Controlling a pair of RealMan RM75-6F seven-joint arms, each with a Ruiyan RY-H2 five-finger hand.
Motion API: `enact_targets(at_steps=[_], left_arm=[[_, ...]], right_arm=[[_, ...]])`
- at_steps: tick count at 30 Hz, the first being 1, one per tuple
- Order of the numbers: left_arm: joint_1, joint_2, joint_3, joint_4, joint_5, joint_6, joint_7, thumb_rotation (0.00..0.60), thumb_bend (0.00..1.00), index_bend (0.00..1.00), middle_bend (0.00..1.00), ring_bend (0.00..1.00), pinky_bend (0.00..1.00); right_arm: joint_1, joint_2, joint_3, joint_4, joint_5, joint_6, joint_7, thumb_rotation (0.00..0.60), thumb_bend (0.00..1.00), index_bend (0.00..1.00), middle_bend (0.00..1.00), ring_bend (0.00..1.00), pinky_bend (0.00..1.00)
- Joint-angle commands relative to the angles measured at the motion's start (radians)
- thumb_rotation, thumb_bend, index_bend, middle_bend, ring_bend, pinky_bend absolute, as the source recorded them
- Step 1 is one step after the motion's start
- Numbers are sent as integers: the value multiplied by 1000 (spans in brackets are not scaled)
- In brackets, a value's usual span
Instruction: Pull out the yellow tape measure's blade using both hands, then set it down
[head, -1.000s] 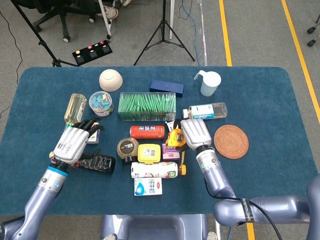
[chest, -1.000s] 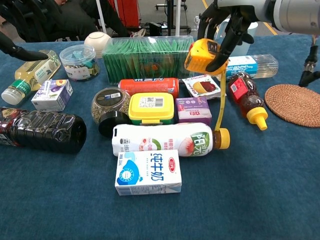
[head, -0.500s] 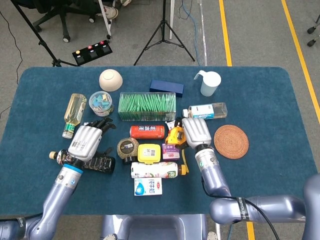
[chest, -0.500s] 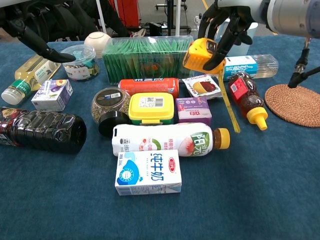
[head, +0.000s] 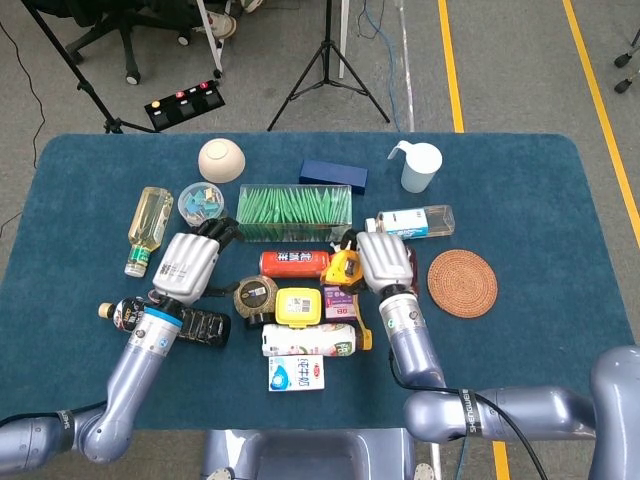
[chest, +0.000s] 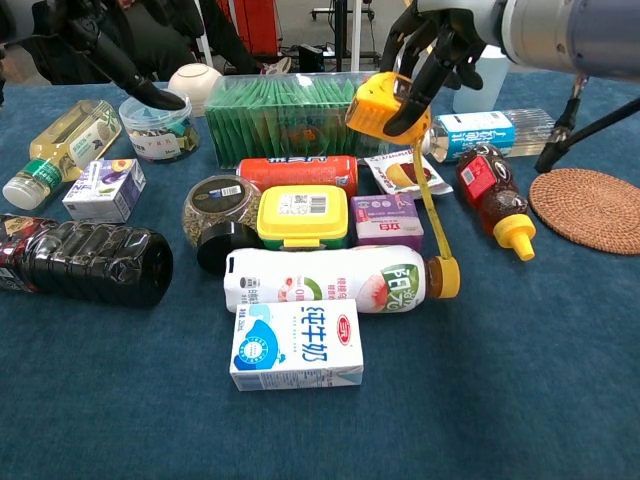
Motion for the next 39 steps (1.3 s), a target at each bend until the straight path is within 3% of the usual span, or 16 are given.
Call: enact_targets(at_steps=[1, 6, 16, 39], left_arm=[[-14, -10, -4, 12, -3, -7, -11, 554, 80, 296, 233, 193, 368], [-36, -20, -9, 17, -18, -14, -15, 479, 79, 297, 233, 190, 367], [-75, -51, -2, 24, -43, -7, 14, 421, 78, 297, 233, 190, 367], [-129, -145, 16, 85, -70, 18, 46, 389, 172, 296, 233, 191, 372]], right_arm=[[5, -13, 10, 6, 9, 3, -7, 600, 297, 685, 644, 784, 778], [19, -43, 31, 26, 24, 19, -27, 600, 298, 686, 644, 784, 778], [39, -79, 77, 51, 56, 27, -49, 600, 301, 688, 645, 785, 778], [50, -107, 110, 53, 60, 26, -68, 600, 304, 688, 642, 784, 780]])
